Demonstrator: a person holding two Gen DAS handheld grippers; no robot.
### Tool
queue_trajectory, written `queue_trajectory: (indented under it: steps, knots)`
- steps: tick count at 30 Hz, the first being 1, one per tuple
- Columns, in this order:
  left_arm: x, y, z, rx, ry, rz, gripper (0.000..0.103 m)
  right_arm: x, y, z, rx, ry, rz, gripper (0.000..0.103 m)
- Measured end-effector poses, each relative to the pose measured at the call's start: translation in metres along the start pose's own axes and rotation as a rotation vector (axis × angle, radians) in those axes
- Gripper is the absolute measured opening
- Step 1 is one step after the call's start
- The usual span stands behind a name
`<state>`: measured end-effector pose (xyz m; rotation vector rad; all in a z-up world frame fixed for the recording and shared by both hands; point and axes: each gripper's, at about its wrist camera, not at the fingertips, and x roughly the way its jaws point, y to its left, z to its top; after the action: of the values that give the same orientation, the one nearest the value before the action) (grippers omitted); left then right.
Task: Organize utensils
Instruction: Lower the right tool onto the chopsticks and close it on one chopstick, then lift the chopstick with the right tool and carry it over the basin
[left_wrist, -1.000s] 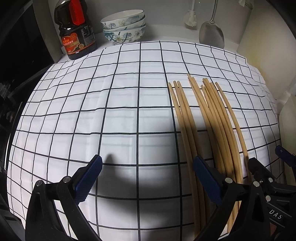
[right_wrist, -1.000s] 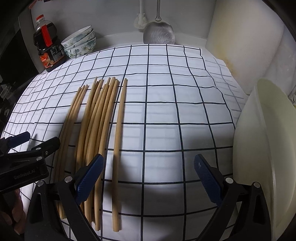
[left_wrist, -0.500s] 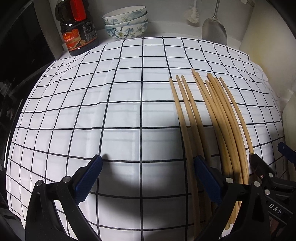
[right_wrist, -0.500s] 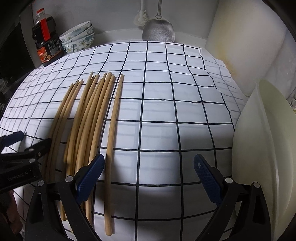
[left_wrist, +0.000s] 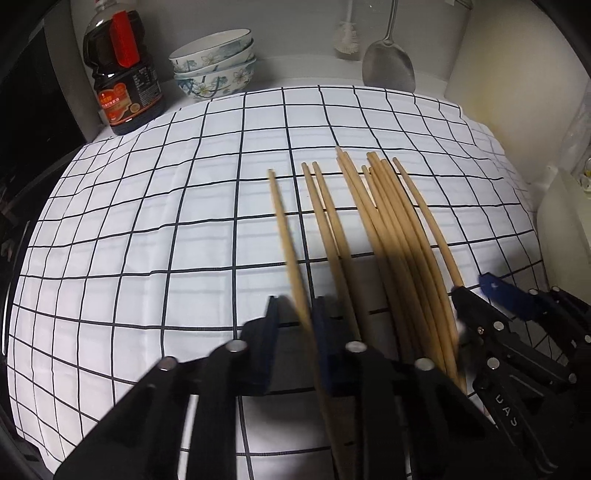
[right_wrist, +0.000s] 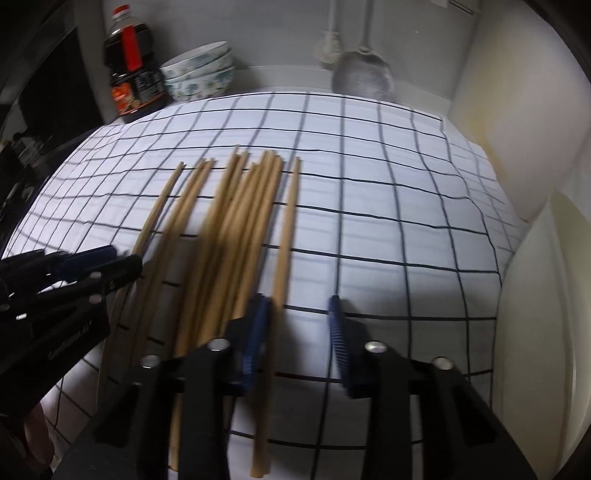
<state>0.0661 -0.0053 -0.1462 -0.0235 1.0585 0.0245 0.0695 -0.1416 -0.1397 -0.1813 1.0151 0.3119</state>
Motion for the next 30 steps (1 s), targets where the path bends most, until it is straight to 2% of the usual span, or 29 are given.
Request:
queue_trajectory:
  steps: [2, 11, 19, 30]
  knots:
    - [0.000, 0.001, 0.000, 0.003, 0.002, -0.007, 0.009, 0.000, 0.002, 0.000, -0.006, 0.002, -0.009, 0.006]
    - [-0.001, 0.008, 0.001, -0.012, 0.035, -0.055, 0.007, -0.003, -0.009, 0.001, 0.068, 0.018, 0.032, 0.006]
    - [-0.013, 0.014, 0.006, -0.021, 0.031, -0.103, 0.007, -0.019, -0.011, 0.002, 0.121, 0.005, 0.048, 0.006]
    - [-0.053, 0.015, 0.026, 0.076, -0.019, -0.144, 0.007, -0.059, -0.006, 0.013, 0.220, -0.058, 0.044, 0.006]
